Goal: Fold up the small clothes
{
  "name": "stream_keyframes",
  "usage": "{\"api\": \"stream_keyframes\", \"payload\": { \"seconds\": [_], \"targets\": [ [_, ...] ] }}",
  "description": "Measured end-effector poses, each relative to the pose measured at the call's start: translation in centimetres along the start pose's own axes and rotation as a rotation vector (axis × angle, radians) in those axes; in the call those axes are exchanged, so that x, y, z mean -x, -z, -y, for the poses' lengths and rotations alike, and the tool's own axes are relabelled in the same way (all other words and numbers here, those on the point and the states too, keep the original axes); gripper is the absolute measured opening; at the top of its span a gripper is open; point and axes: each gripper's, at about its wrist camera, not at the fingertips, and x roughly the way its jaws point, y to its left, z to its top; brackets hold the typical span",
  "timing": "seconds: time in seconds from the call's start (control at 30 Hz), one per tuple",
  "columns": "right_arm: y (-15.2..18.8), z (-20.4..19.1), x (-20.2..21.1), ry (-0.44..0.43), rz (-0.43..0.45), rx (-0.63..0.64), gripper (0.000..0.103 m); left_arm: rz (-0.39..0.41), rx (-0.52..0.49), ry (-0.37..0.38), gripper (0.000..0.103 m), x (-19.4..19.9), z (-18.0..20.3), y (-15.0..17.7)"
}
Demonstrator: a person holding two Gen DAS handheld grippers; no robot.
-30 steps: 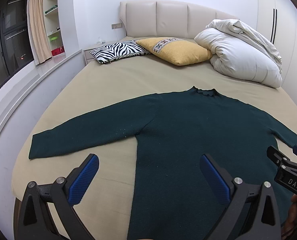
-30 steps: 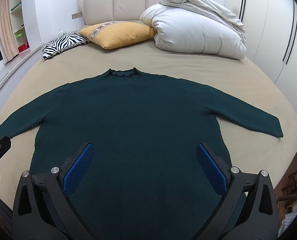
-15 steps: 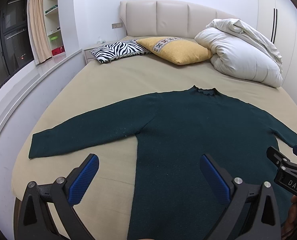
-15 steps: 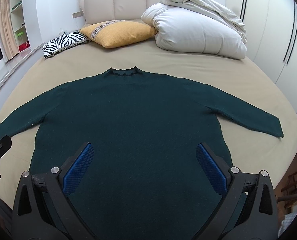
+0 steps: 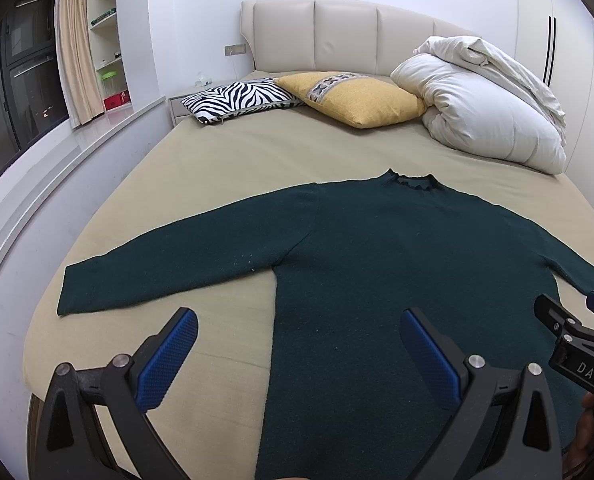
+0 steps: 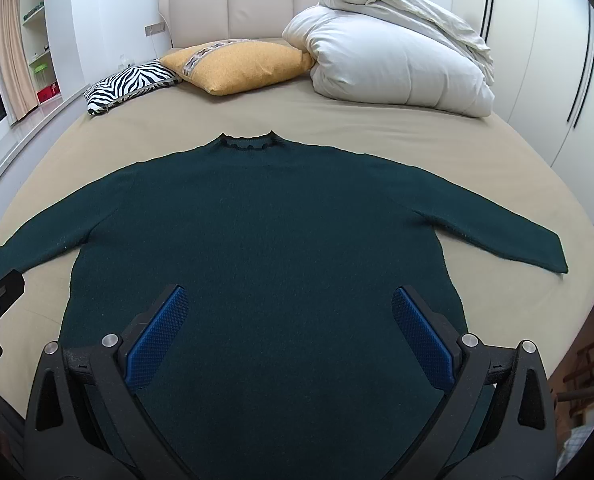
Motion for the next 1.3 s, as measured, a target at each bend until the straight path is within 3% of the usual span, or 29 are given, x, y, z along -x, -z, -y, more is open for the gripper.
{"api": "stream_keyframes", "payload": {
  "seconds": [1.3],
  "targets": [
    [0.26,-0.21,-0.92,-0.009,-0.026,0.006,0.103,-0.004,0.002,0.003,0.103,-0.1,0.14,0.0]
  ]
}}
